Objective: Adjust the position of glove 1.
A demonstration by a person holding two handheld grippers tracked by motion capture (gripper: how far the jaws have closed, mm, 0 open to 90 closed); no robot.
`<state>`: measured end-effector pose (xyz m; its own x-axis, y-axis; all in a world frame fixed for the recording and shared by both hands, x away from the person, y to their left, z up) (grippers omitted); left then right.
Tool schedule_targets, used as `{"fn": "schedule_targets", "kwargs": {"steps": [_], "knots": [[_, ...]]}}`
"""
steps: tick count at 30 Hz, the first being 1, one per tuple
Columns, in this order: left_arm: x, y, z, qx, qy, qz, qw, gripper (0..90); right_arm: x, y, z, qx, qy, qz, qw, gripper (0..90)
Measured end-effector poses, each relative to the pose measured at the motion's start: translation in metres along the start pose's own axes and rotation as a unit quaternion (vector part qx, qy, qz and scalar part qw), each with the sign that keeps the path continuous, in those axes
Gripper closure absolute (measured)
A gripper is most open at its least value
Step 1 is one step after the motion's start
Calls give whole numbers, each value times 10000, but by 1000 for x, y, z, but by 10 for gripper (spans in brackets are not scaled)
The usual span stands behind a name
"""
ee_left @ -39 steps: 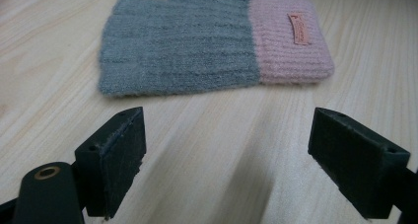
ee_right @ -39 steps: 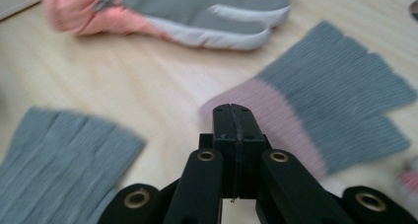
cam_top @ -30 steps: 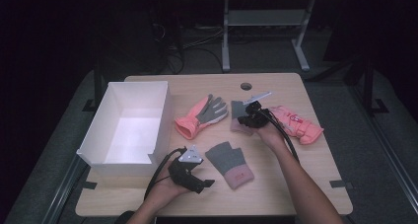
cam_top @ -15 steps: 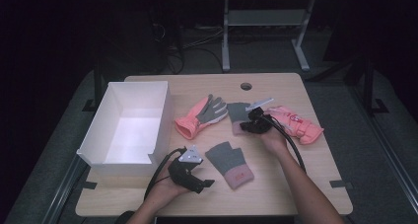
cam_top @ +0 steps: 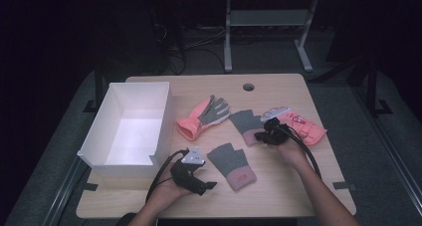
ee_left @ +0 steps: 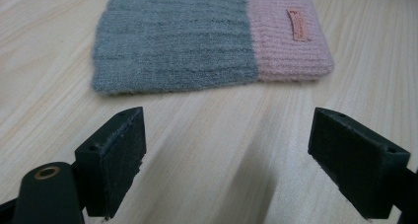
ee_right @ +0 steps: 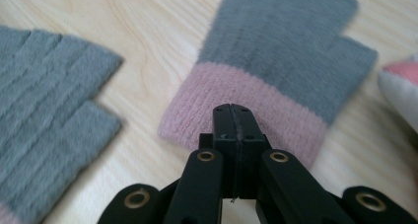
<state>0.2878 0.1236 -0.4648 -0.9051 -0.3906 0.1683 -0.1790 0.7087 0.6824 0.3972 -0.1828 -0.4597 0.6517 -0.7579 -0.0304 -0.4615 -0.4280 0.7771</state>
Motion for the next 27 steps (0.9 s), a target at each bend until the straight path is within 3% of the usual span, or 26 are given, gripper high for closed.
{"fn": "schedule_targets", "kwargs": {"steps": [10,19,24,27], "knots": [[-1,2,0,15,1,-8,10000,142,2,19,22,-120,-90,-42,9999,898],[-2,3,0,-9,-67,-18,10000,143,-6,41,45,-263,-24,-57,9996,898],[0,3,-1,16,5,-1,10000,143,-10,53,60,-301,-19,-81,9995,898],[1,4,-1,72,-37,30,10000,189,-11,60,66,-251,-60,-110,9996,891]]}}
Point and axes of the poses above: each handheld gripper's, and its own axes: y roughly backward along the jaws, z roughly out of its underside, x roughly to its right, the point moved 1 cm from there along -y, roughly forward along the jaws, and after that the axes turned 4 degrees about z, right-handed, at the moved point
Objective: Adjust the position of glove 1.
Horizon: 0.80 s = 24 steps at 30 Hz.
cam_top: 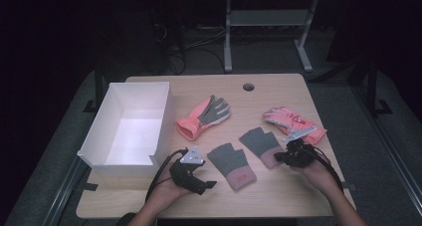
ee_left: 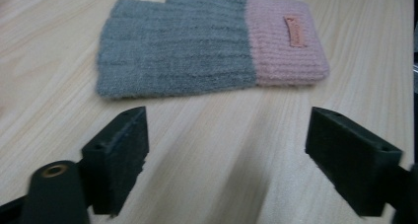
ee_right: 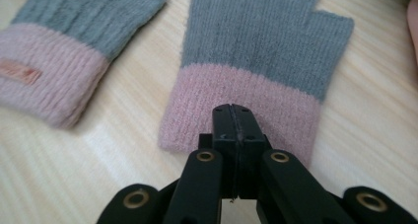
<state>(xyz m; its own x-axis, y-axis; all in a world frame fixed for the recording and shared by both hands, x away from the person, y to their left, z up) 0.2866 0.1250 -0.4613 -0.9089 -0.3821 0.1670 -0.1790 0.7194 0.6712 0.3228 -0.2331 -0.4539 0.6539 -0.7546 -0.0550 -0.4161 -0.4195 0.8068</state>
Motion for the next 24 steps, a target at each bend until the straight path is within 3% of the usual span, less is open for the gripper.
{"fn": "schedule_targets", "kwargs": {"steps": [6,9,12,18,19,24], "knots": [[1,0,0,-27,-17,26,10000,228,2,9,-3,189,-116,-71,9997,837],[-1,-1,1,-51,16,21,10000,228,3,9,-8,341,-311,-14,9989,629],[-1,-1,1,-97,-9,21,10000,227,1,2,-13,320,-366,19,9988,581],[0,-1,1,-80,-6,11,10000,227,-3,-14,-22,277,-394,99,9988,571],[0,-1,1,-86,-5,5,10000,227,-3,-22,-24,230,-382,216,9988,590],[-1,-3,1,-107,-6,0,9999,227,0,-31,-22,243,-529,147,9982,704]]}}
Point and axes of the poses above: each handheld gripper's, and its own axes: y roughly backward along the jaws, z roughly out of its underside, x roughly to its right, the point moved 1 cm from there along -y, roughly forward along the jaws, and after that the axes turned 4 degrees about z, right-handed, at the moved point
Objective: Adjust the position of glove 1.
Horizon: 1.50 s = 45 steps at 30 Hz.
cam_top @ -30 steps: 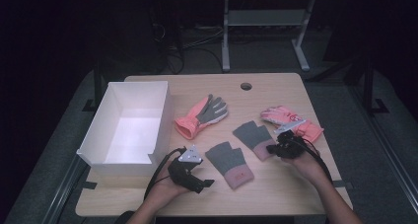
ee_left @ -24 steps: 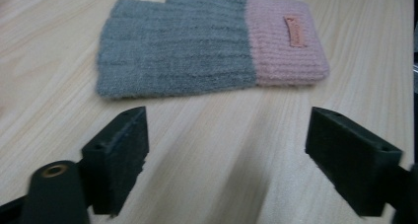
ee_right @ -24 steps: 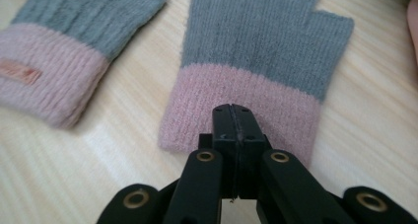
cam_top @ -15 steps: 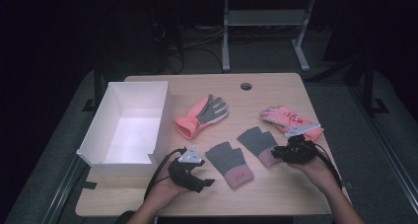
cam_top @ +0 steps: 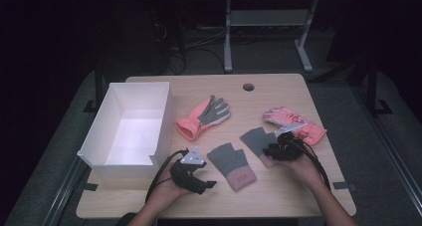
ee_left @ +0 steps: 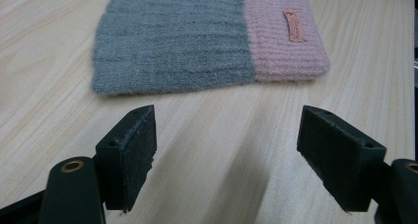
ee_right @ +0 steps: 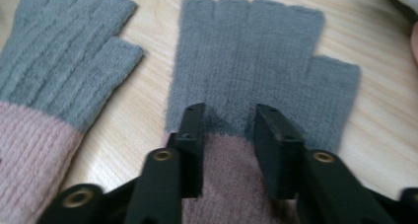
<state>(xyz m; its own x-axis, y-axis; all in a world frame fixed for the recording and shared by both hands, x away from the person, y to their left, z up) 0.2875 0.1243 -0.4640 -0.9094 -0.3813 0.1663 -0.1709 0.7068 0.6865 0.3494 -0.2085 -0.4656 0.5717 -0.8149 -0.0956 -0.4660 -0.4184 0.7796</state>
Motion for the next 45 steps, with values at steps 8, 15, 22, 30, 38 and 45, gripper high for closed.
{"fn": "schedule_targets", "kwargs": {"steps": [8,15,22,30,38,45], "knots": [[1,2,0,6,-23,-16,10000,227,-1,3,2,174,16,-6,9998,845],[0,2,0,4,22,-29,10000,227,-5,18,0,412,-29,-166,9990,854],[0,2,0,-2,26,-24,10000,227,-27,38,-3,724,-15,-429,9964,854],[-1,4,0,45,35,-70,10000,227,-67,34,-12,752,226,-563,9953,854],[0,4,0,30,8,-77,10000,227,-93,19,-21,599,322,-658,9955,853],[0,3,0,54,34,-57,10000,227,-101,10,-19,455,304,-618,9966,851]]}}
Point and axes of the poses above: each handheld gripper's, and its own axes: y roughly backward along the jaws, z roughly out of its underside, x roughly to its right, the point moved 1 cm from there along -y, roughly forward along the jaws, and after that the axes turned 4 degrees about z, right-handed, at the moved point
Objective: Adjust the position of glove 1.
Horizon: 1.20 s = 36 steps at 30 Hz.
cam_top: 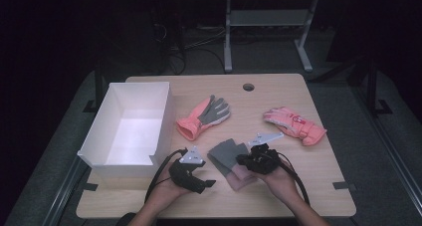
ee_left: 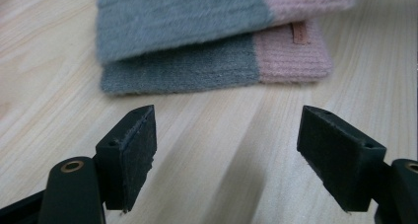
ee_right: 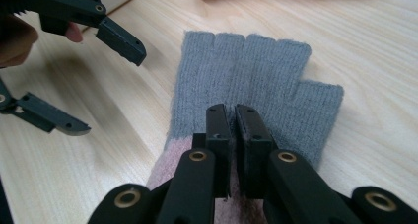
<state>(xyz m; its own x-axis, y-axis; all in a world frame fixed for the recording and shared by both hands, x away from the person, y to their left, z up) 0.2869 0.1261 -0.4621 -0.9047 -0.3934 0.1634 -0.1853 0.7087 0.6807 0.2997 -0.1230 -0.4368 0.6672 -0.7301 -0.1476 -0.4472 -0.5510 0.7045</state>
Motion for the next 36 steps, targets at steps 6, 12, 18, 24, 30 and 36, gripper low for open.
{"fn": "schedule_targets", "kwargs": {"steps": [6,12,18,24,30,36], "knots": [[0,1,0,-22,15,26,10000,239,-4,-8,2,-89,92,-63,9999,759],[-2,5,0,24,172,61,9998,480,10,11,1,261,202,-55,9994,829],[3,6,-7,88,269,335,9990,884,37,33,10,177,356,321,9987,899],[21,-14,-15,-100,44,497,9987,897,50,39,34,-97,345,358,9987,899],[33,-33,-21,-321,-157,599,9976,896,43,28,40,-391,525,188,9977,899],[34,-43,-22,-436,-215,582,9971,895,39,21,40,-571,584,91,9966,899]]}}
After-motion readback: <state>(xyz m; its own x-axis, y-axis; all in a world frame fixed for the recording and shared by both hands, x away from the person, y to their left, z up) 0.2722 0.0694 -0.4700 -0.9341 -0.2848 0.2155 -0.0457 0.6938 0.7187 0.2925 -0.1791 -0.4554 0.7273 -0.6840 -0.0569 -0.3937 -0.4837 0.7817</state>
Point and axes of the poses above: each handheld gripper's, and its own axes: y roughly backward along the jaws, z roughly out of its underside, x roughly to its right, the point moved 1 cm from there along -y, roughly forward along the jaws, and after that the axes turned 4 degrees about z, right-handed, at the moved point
